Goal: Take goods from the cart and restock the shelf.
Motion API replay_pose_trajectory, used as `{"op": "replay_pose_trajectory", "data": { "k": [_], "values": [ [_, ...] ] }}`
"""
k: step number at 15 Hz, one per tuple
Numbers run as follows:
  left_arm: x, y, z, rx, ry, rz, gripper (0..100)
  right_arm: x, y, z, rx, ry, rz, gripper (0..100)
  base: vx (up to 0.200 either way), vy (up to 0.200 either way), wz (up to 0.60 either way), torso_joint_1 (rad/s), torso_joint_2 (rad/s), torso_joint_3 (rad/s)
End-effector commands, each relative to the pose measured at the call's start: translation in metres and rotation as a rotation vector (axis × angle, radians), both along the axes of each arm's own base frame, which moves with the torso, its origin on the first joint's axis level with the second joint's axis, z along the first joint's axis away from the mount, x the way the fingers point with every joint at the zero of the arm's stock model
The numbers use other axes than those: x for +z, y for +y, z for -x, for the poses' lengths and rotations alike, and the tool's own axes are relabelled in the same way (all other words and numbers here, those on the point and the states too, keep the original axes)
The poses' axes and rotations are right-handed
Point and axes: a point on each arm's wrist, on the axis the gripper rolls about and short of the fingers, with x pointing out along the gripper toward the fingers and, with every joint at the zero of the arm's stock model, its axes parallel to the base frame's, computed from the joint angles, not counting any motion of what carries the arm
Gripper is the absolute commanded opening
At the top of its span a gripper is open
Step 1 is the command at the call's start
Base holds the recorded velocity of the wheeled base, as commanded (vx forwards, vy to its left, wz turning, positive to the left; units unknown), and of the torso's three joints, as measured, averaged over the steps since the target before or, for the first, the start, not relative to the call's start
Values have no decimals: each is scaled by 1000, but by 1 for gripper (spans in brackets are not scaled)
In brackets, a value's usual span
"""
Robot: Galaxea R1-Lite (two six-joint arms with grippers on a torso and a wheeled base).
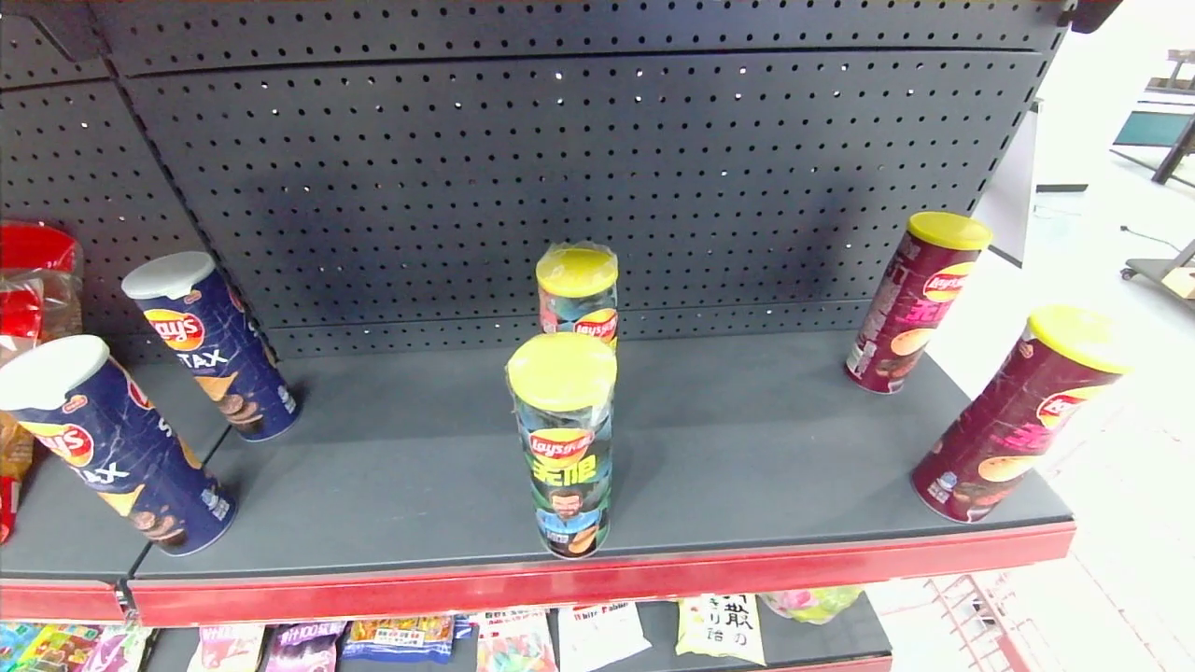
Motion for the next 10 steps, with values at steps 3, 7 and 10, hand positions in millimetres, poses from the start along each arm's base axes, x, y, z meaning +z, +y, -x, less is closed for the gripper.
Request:
{"op": "replay_pose_trajectory", "data": {
  "k": [3,7,10],
  "values": [
    [0,0,0,2,1,0,100,0,0,0,1,-1,-1,100,0,0,200,-1,1,-1],
    [0,0,0,2,1,0,100,0,0,0,1,-1,0,100,0,0,0,0,0,0],
    [0,0,0,2,1,0,100,0,0,0,1,-1,0,100,0,0,0,0,0,0]
  ]
}}
